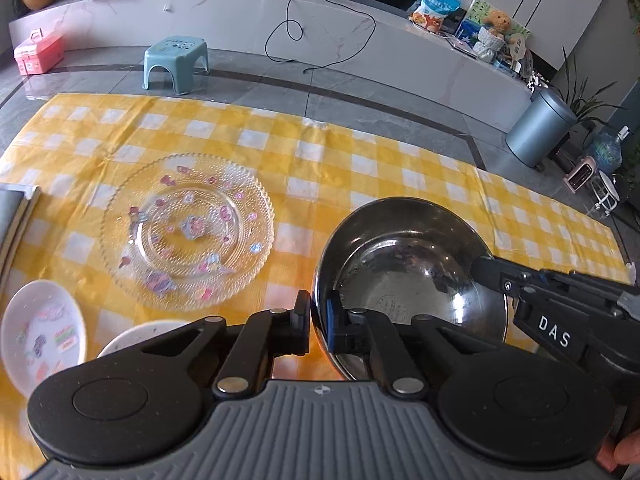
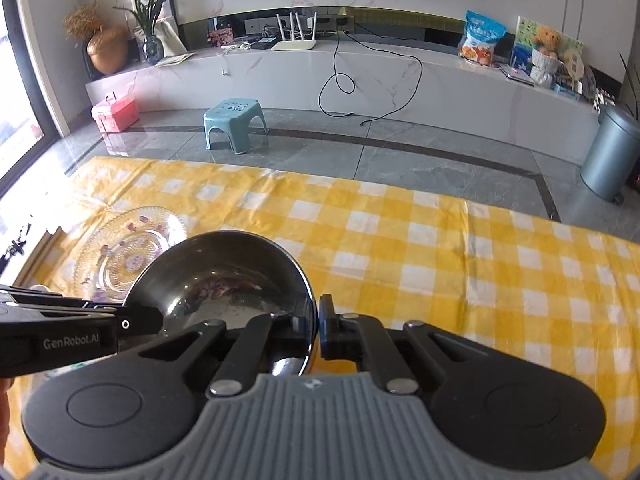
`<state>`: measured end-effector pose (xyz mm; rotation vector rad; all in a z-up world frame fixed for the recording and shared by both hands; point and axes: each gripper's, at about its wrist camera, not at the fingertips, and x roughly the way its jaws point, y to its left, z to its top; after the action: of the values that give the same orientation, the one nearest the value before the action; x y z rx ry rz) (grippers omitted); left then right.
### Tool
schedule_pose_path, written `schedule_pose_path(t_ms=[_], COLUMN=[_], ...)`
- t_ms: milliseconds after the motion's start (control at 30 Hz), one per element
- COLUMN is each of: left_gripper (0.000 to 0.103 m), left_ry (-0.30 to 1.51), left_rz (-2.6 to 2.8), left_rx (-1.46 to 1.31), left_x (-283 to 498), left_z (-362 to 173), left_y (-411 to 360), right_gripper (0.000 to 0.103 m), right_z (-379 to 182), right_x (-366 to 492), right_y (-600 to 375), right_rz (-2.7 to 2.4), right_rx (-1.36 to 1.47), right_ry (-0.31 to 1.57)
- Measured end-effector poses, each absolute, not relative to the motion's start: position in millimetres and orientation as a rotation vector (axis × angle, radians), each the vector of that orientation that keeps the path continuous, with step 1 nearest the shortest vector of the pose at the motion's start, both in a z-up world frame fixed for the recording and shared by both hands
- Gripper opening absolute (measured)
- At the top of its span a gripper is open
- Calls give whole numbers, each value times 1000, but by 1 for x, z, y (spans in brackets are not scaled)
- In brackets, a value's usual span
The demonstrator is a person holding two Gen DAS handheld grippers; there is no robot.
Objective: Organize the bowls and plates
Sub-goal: 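Grasp the orange steel bowl rim with the left gripper and lift it, then lower the orange bowl into the blue-rimmed bowl and open the left gripper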
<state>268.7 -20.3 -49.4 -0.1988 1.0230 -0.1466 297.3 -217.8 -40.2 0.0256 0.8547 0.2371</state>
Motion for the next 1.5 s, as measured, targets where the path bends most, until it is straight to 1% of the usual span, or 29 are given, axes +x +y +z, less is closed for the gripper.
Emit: schedule_pose_path(t_ms=[133, 300, 533, 800, 1000, 1200, 1500], left_gripper=[7, 7, 7, 8, 7, 7, 7], left_ry=[1011, 954, 913, 920, 978, 1036, 1074], left_rz=[-140, -143, -191, -245, -279, -288, -270], left_rx=[-217, -225, -273, -326, -334, -317, -297], left_x=[240, 194, 134, 86, 73, 67, 68], left_z=[-22, 12, 35, 31, 11, -8, -22], left_y=[-19, -28, -44, -62, -79, -92, -103], right_gripper=[1, 1, 2, 4, 4, 4, 4], right_z=[-19, 12, 43, 54, 45, 24, 6], right_x=[264, 212, 130, 65, 41, 29, 33], right_y=[-227, -241, -266, -296, -311, -325, -328], right_rz=[236, 230, 180, 124, 64, 27, 11], right_rx=[95, 155, 190, 250, 238, 254, 245], right_ry=[852, 821, 751, 741, 777, 832, 861])
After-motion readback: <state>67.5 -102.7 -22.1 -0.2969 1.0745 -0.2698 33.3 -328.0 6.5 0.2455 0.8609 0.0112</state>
